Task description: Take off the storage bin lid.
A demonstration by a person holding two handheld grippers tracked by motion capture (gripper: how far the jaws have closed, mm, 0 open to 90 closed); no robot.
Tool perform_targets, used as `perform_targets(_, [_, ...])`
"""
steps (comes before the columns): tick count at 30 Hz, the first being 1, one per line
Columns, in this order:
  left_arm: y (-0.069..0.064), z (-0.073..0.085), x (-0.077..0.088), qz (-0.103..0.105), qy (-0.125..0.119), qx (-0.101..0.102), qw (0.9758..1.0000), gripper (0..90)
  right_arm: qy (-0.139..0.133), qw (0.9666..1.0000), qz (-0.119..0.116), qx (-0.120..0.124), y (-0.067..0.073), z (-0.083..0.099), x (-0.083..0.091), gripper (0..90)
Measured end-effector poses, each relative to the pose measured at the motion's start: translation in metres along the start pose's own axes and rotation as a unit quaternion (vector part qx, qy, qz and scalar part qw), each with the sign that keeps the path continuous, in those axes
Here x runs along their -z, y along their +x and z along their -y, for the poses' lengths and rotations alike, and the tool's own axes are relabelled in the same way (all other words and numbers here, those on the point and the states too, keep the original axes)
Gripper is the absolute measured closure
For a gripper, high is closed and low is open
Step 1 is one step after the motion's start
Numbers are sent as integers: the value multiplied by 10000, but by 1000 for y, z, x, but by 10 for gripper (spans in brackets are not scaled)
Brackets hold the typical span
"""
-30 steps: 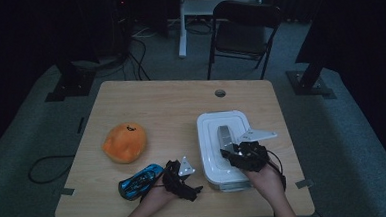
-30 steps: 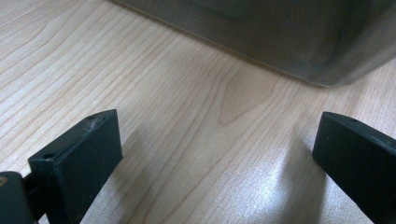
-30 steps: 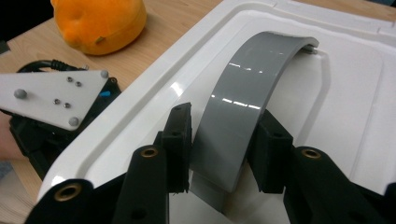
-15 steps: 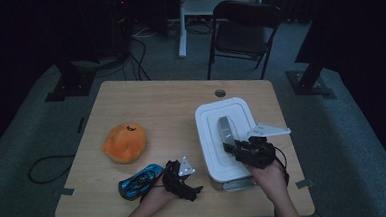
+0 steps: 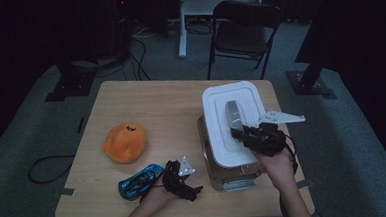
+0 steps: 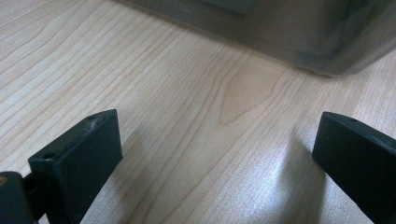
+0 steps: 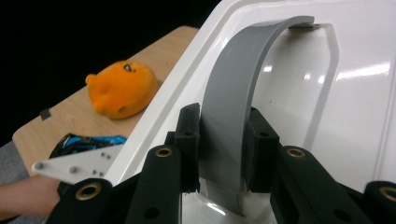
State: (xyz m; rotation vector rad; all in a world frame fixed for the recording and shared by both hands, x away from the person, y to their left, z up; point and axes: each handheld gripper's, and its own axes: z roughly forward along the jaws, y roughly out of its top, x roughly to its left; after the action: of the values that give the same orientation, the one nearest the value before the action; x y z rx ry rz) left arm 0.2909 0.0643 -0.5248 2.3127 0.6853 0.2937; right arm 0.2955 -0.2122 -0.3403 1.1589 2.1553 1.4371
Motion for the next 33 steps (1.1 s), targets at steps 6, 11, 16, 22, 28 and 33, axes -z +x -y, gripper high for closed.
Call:
perform_targets(6, [0, 0, 0, -2, -4, -1, 10000, 20, -128, 9998, 126, -32, -12, -11, 6, 716])
perform_targets(11, [0, 0, 0, -1, 0, -3, 10000, 19, -252, 9993, 264, -85, -25, -16, 13, 716])
perform_targets(16, [0, 0, 0, 0, 4, -4, 10000, 20, -346, 9982, 465, -177, -42, -18, 19, 716])
perform_targets(22, [0, 0, 0, 1, 2, -2, 10000, 19, -358, 9960, 750, -341, -67, -14, 25, 716])
perform_targets(28, [0, 0, 0, -5, 5, -11, 10000, 20, -280, 9931, 996, -548, -91, -5, 27, 716])
perform_targets(33, [0, 0, 0, -5, -1, -8, 10000, 19, -258, 9903, 1165, -713, -110, 5, 27, 716])
